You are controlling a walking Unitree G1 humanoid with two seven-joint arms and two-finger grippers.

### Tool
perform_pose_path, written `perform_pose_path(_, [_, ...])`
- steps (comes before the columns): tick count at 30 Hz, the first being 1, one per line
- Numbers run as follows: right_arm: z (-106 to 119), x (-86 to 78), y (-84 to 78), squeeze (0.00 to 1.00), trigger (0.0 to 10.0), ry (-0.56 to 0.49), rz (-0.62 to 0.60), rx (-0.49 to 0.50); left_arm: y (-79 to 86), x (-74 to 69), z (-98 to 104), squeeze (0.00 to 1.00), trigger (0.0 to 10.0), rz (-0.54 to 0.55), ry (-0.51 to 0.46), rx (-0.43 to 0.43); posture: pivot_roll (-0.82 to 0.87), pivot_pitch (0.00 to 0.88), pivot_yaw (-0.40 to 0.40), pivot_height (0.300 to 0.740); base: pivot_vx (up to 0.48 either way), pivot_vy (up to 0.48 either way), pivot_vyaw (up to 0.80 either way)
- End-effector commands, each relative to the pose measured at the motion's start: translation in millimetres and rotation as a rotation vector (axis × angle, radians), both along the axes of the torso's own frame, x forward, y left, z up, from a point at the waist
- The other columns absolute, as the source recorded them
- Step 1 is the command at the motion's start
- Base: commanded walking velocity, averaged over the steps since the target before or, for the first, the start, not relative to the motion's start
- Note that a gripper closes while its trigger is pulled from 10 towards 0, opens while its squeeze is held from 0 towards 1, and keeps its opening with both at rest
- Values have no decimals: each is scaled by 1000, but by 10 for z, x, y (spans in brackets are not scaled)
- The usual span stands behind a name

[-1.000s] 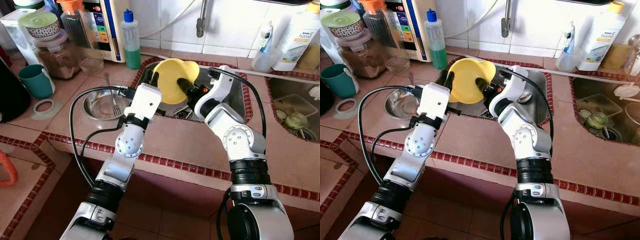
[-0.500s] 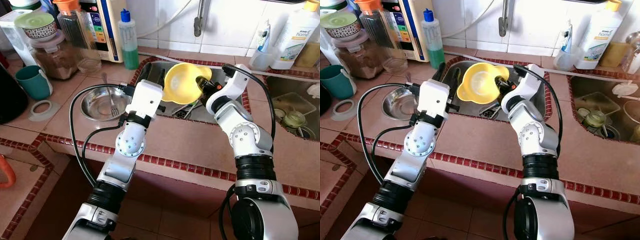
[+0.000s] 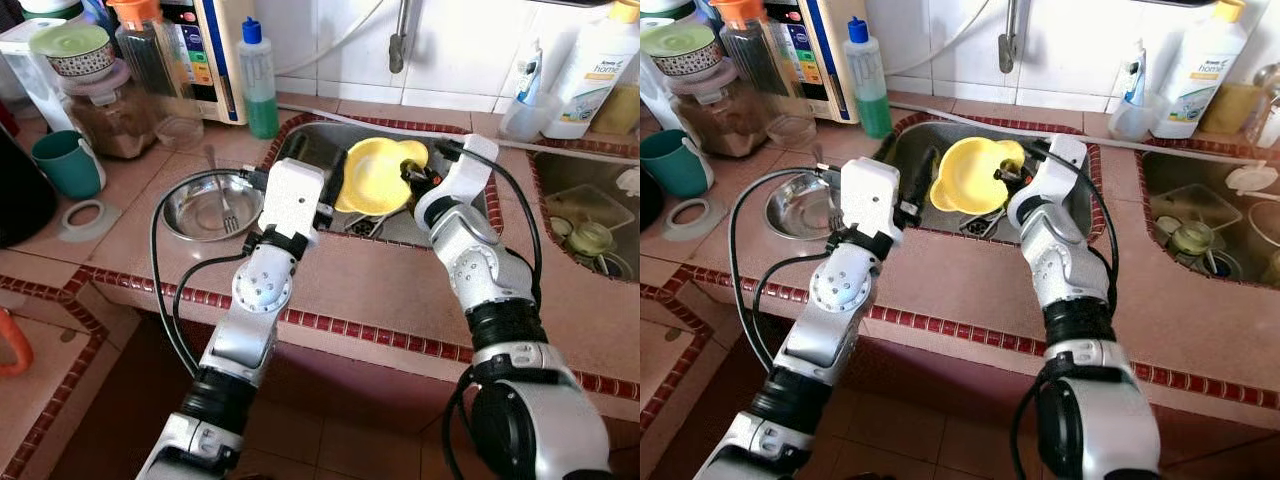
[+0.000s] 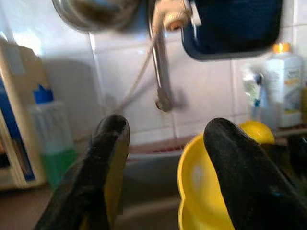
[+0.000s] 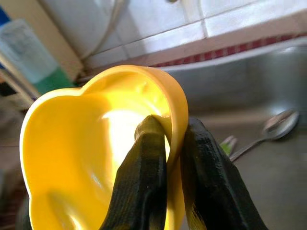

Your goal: Kitchen organization

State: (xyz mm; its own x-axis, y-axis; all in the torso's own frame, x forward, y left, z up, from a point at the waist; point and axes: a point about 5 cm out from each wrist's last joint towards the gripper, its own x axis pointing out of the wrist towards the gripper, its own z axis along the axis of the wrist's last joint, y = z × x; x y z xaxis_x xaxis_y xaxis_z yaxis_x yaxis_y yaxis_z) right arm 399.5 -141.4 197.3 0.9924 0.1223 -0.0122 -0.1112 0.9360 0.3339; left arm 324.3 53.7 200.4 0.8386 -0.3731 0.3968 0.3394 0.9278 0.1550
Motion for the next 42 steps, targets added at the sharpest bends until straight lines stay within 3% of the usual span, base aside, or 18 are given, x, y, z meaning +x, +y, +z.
perform_pose_path(1, [61,52,-23,0,0,-40,-15,-80,8,-50,-82,1000,10000,-35,53,-2,22,104,45,740,0,0,0])
perform_pose_path(11, [-148,74,-228,0,0,-37,-106,-333,163,-255,-287,1000,10000,-74,200,14,104,96,39,740,0,0,0])
perform_pose_path(19, [-401,22,-232,0,0,58,-81,-393,251,-333,-345,1000,10000,-55,258,36,142,87,29,740,0,0,0])
perform_pose_path(21, [-448,13,-206,0,3255,82,-67,-393,273,-336,-335,1000,10000,-45,263,41,147,85,30,740,0,0,0])
perform_pose_path(22, [-458,11,-198,0,3412,87,-62,-397,280,-335,-330,1000,10000,-42,264,43,150,84,30,740,0,0,0])
perform_pose_path(23, [-465,11,-184,0,4275,91,-54,-394,285,-333,-325,1000,10000,-40,265,44,151,84,30,740,0,0,0])
perform_pose_path(24, [-475,10,-164,0,4275,96,-41,-392,291,-334,-318,1000,10000,-39,268,46,153,83,29,740,0,0,0])
perform_pose_path(25, [-485,8,-154,0,9686,102,-40,-384,297,-328,-315,1000,10000,-36,271,49,155,83,29,740,0,0,0])
perform_pose_path(27, [-488,7,-152,0,9686,104,-41,-382,299,-327,-315,1000,10000,-35,272,50,155,83,29,740,0,0,0])
perform_pose_path(28, [-501,4,-144,114,10000,112,-35,-374,302,-327,-316,1000,10000,-33,274,51,155,82,29,740,0,0,0])
perform_pose_path(30, [-501,4,-144,114,10000,112,-35,-374,302,-327,-316,1000,10000,-33,274,51,155,82,29,740,0,0,0])
perform_pose_path(31, [-513,1,-133,780,10000,118,-26,-366,305,-327,-319,1000,10000,-30,278,52,156,81,27,740,0,0,0])
perform_pose_path(32, [-523,-2,-116,1000,10000,121,-15,-361,311,-325,-325,1000,10000,-26,283,55,156,80,26,740,0,0,0])
perform_pose_path(42, [-518,0,-34,1000,10000,112,31,-325,342,-248,-374,1000,10000,0,323,88,127,84,25,740,0,0,0])
